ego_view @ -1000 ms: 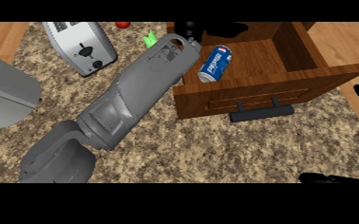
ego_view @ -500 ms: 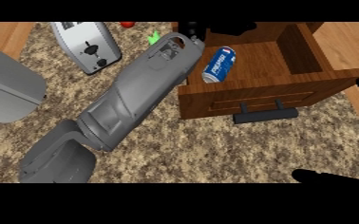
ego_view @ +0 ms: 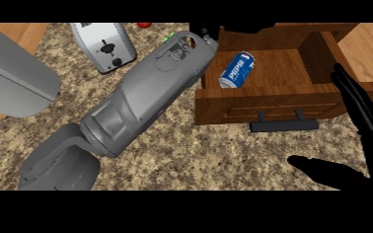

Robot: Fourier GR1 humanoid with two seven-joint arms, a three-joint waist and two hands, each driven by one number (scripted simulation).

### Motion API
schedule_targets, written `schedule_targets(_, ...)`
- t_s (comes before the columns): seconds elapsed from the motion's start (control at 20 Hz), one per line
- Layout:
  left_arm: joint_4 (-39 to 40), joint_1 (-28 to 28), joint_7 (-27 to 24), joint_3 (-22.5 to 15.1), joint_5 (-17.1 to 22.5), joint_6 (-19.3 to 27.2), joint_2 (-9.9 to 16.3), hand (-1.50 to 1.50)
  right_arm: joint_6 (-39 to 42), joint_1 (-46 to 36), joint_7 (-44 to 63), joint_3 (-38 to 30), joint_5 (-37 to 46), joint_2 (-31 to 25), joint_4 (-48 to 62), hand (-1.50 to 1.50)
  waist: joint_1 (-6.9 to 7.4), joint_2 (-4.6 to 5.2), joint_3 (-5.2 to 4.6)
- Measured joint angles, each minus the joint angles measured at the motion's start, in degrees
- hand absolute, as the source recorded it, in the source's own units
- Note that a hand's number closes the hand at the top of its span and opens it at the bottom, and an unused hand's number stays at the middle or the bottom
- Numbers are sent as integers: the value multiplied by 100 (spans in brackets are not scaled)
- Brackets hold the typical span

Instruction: Pick up the can, place it into the drawer and close the drawer

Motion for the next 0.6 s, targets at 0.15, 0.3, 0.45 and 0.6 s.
schedule_targets(0.15,3,-51,68,26,-20,-15,5,-150,-128,-112,-31,278,635,-66,350,-150,96,-22,-1)
schedule_targets(0.3,-31,-84,179,50,-71,0,14,-150,-319,-290,-92,495,1213,-101,853,-150,186,-42,-1)
schedule_targets(0.45,-85,-95,296,76,-136,-2,83,-150,-569,-491,-91,636,1749,-83,1451,-150,248,-54,-1)
schedule_targets(0.6,-304,14,450,64,-243,24,190,-150,-1048,-734,-203,649,2072,84,2195,-150,324,-73,1)
